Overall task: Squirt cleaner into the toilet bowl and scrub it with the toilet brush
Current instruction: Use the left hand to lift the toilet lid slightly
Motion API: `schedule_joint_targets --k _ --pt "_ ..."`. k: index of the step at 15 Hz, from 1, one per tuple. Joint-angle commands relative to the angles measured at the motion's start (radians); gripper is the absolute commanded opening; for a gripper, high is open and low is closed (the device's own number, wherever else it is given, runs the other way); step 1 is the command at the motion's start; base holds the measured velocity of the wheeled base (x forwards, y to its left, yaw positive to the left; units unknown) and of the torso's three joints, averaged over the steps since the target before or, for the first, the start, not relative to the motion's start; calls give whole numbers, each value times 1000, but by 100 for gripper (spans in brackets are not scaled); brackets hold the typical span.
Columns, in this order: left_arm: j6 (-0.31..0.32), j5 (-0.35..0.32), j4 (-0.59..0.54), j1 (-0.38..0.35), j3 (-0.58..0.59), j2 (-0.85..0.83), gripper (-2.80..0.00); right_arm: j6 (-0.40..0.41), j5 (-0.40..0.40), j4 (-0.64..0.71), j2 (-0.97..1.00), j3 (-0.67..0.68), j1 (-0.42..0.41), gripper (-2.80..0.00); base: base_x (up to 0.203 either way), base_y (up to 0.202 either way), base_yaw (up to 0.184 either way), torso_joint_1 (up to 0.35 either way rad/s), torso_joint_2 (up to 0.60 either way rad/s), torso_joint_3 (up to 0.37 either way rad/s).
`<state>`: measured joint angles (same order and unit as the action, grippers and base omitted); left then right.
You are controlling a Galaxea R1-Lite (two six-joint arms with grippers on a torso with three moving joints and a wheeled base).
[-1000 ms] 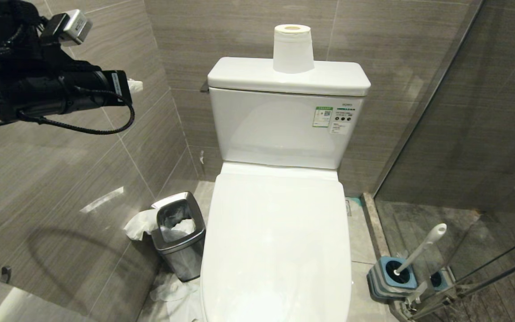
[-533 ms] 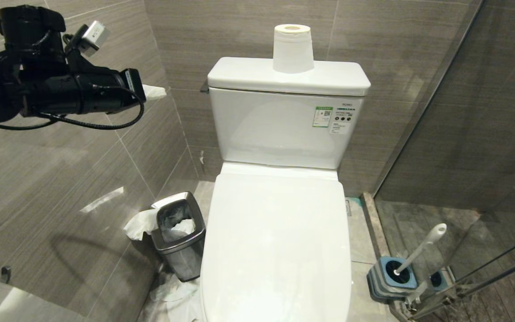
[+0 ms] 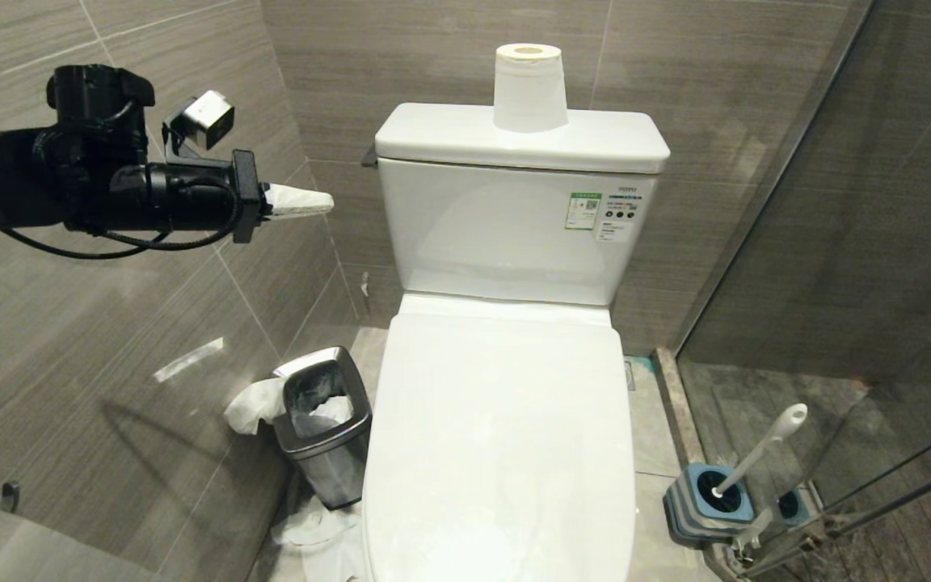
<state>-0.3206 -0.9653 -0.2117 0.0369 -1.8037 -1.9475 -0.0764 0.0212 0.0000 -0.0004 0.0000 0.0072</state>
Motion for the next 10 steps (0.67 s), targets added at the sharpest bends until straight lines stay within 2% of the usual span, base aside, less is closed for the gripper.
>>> schedule_joint_targets --k 1,4,5,8,10 --pt "-29 -164 0 -27 -10 -62 -280 0 0 0 0 0 0 -280 0 0 0 0 0 0" --pt "-33 -334 9 -55 7 -127 -280 0 0 0 0 0 0 -280 0 0 0 0 0 0" --pt "-33 -364 10 -60 9 -151 -280 0 0 0 0 -1 0 -280 0 0 0 0 0 0" --pt "-27 -375 25 -52 12 -224 -280 0 0 0 0 0 0 -280 0 0 0 0 0 0" --pt "-27 -367 119 -45 13 -293 -280 0 0 0 0 0 0 -280 0 0 0 0 0 0"
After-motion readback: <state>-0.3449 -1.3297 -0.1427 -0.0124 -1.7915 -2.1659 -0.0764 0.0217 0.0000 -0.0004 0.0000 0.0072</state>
